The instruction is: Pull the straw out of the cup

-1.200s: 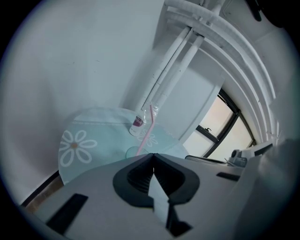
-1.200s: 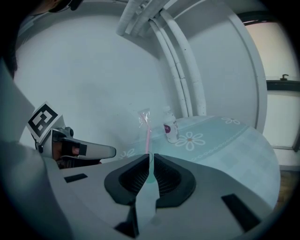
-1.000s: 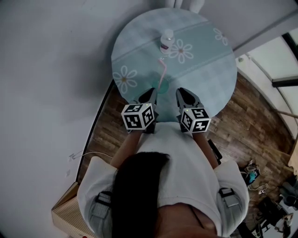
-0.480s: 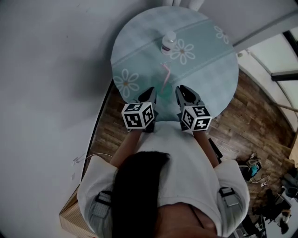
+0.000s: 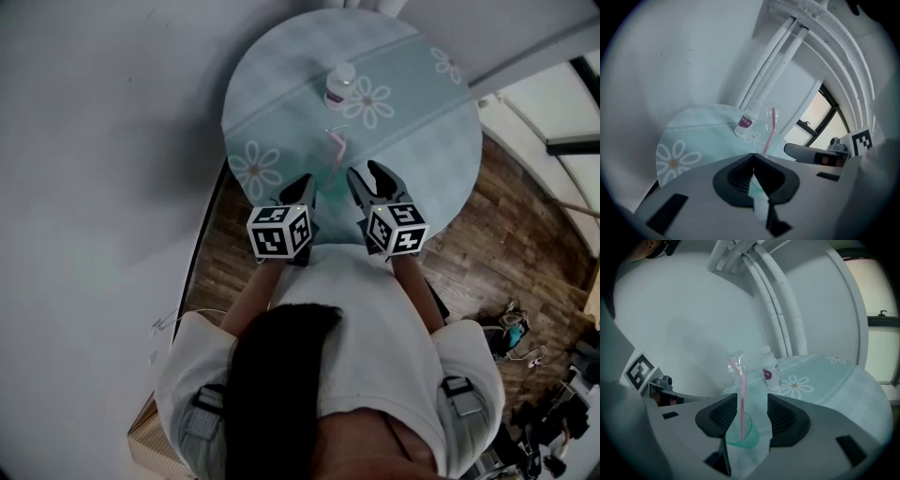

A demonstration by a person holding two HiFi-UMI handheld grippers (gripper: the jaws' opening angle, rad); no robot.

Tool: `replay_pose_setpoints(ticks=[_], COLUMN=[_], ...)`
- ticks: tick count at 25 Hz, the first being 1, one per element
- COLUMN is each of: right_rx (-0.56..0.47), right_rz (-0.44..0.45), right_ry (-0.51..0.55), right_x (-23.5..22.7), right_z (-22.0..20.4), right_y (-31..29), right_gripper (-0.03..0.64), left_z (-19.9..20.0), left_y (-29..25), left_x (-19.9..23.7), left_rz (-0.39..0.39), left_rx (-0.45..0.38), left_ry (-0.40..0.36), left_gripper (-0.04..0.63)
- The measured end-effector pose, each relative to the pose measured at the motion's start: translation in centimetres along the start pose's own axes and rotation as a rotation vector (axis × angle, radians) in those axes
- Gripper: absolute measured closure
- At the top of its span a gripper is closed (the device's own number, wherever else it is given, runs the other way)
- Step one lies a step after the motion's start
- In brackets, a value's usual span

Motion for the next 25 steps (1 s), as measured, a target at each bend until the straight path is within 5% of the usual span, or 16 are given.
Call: replay_pose_setpoints(ticks=[25], right_rx=[0.034], right_rz=[0.024], right_ry=[0.020], right_x=[0.6], right_z=[0.9], right_y=[-3.3], right_gripper=[0.413], left_z=[-1.1], left_y=[0.0], left_x=[1.9], left_rz=[0.014], left_rx=[0.031], left_ry=[0.017], left_gripper=[0.586])
Point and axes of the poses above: the fingertips, and each gripper's own axes: y backward along the fingers, x to its left, z out of its top, the point moved 2 cm from there along y, backward along the fingers, and after that the axes turned 14 degrees about -y, right-handed, at the moved point
